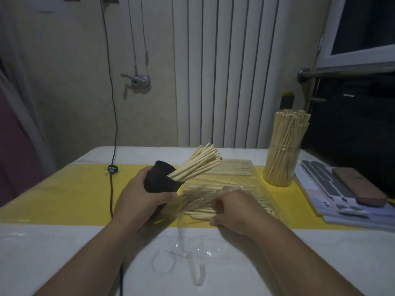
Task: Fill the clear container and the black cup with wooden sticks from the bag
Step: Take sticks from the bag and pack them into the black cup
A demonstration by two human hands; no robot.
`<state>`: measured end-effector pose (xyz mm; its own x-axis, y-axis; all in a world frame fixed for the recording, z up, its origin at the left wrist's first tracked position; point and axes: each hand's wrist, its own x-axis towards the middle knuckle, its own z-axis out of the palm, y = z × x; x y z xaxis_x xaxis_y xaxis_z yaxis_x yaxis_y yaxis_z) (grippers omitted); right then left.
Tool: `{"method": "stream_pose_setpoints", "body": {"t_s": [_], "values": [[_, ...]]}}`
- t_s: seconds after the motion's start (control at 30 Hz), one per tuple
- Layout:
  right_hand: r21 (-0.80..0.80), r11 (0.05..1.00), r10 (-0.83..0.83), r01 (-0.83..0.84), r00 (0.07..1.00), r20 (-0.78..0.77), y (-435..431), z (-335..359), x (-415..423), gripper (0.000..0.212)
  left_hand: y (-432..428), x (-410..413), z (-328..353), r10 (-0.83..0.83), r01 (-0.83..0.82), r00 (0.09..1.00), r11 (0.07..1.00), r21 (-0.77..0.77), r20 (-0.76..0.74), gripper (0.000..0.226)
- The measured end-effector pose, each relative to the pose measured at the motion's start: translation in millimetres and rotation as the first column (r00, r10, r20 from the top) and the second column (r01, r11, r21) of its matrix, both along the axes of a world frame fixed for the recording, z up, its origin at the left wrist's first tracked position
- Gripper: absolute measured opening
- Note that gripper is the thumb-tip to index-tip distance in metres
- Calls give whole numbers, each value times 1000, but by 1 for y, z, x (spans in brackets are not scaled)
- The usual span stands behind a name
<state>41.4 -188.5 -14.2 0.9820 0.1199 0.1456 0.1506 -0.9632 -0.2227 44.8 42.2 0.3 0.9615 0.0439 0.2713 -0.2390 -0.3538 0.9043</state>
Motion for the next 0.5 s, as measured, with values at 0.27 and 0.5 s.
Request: {"method": "stream_pose_setpoints", "body": {"t_s": [0.27, 0.5], "values": [[-48, 998, 35, -40, 995, -90, 2, 1, -2, 21, 0, 2, -2, 10, -10, 1000, 1000, 8, 9, 54], [-17, 1000, 23, -23, 999, -37, 5, -3, -4, 17, 2, 4, -4, 18, -18, 1000, 1000, 3, -1, 55]]}}
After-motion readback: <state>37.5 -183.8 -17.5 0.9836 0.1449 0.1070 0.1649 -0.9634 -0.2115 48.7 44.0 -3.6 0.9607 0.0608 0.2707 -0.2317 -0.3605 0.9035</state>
